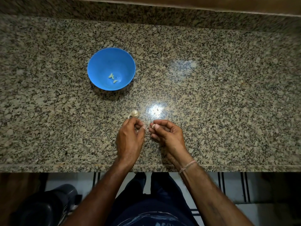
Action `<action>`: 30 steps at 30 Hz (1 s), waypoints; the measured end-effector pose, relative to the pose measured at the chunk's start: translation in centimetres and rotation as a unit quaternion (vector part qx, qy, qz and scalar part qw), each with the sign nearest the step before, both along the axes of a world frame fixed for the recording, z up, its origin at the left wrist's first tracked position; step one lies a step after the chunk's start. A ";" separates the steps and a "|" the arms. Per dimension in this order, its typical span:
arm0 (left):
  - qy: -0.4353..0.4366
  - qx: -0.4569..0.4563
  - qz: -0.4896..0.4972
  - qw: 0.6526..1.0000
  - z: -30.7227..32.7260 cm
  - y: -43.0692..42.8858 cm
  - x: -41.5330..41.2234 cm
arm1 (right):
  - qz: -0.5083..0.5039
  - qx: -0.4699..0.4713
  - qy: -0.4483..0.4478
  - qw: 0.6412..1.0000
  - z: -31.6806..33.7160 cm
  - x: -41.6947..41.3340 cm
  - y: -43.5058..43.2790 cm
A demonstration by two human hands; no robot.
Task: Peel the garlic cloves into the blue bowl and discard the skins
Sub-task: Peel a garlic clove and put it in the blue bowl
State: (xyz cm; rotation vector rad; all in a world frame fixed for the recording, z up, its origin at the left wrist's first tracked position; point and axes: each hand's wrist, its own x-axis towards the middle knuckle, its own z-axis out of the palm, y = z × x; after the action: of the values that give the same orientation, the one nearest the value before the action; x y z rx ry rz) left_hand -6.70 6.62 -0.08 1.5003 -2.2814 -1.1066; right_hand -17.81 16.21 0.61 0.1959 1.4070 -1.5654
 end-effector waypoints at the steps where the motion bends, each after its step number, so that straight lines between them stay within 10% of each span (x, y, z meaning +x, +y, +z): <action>1: -0.002 -0.015 -0.004 1.000 0.1 0.0 0.1 | -0.001 0.002 -0.002 1.000 0.1 -0.1 0.0; 30: 0.077 0.071 0.033 0.994 0.5 1.0 -0.6 | -0.061 -0.009 -0.066 0.996 0.0 0.2 0.5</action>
State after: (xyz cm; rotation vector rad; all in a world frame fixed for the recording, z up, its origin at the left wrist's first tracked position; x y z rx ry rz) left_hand -7.28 7.63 0.43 1.4711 -2.0763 -1.3402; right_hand -17.60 16.68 0.62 0.3732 1.2983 -1.6327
